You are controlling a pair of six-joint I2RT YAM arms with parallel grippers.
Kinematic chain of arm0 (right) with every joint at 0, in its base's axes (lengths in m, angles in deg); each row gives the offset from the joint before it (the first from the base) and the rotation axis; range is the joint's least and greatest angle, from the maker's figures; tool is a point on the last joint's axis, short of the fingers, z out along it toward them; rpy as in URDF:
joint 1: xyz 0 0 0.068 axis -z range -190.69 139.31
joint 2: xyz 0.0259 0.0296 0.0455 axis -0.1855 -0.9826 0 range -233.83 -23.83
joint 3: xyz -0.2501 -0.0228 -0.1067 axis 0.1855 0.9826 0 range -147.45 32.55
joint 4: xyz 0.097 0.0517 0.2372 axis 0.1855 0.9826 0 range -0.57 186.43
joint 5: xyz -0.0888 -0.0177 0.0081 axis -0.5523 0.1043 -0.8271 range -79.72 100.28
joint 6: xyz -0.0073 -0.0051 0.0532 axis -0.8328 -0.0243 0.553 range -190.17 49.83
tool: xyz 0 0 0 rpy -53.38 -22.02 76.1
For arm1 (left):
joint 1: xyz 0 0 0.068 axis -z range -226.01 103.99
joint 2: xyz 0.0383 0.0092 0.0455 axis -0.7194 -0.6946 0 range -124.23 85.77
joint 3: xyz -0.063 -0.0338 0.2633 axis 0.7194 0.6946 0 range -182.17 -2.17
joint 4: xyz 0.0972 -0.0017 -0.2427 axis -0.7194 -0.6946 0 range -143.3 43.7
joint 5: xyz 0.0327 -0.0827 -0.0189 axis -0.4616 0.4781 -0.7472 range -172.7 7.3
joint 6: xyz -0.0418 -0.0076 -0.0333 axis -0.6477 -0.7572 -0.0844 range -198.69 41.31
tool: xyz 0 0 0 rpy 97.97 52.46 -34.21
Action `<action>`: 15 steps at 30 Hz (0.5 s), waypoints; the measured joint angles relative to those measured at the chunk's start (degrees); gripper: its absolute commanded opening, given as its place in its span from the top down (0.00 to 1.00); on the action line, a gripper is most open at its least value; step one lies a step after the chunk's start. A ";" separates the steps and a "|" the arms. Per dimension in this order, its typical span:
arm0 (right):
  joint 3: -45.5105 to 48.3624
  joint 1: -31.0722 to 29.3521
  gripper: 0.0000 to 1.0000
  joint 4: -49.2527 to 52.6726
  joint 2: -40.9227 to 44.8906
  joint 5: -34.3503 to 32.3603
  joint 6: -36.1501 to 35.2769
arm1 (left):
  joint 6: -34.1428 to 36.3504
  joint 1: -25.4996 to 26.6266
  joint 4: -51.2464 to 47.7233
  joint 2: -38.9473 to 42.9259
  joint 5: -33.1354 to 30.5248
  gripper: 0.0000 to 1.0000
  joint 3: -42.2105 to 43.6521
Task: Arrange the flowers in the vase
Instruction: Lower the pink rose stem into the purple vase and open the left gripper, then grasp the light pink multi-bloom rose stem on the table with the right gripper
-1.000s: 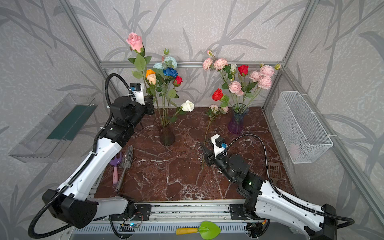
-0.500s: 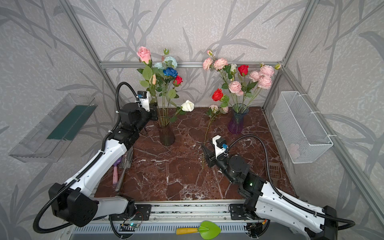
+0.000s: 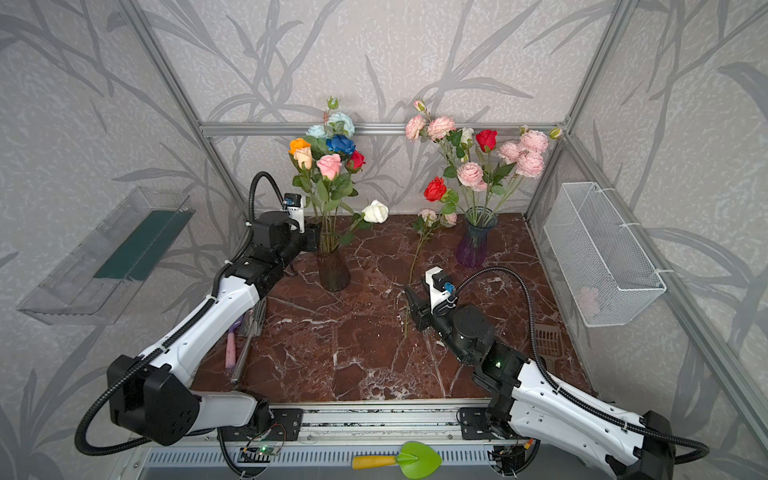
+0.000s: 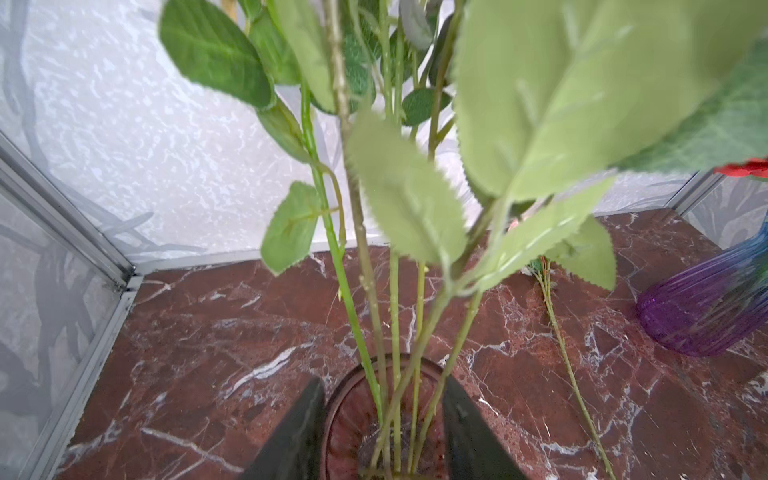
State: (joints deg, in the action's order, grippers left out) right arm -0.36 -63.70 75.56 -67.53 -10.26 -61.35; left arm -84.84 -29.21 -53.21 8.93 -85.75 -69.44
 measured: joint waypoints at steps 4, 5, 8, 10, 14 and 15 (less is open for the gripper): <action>-0.04 0.76 0.52 0.98 -0.79 0.02 0.42 | -1.60 0.00 -2.91 2.71 0.04 0.44 0.46; -0.09 1.07 0.52 1.49 -1.09 0.02 0.59 | -1.90 0.00 -3.06 4.37 0.07 0.44 1.11; -0.76 2.47 0.52 3.74 -2.71 0.02 1.38 | -3.28 0.00 -2.95 10.27 0.07 0.44 3.39; -2.03 4.13 0.52 5.90 -4.66 0.20 2.62 | -4.44 0.00 -2.08 14.49 0.04 0.44 4.90; -5.88 7.96 0.52 11.52 -10.54 1.11 5.99 | -8.72 0.02 6.51 23.80 -0.24 0.41 12.07; -7.19 8.68 0.52 13.27 -12.70 1.16 6.86 | -10.32 0.02 10.03 26.29 -0.57 0.41 15.45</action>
State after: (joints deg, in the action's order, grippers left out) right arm -7.55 -55.03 88.83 -80.23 -9.10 -54.49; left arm -95.16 -29.19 -43.18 35.23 -86.32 -53.99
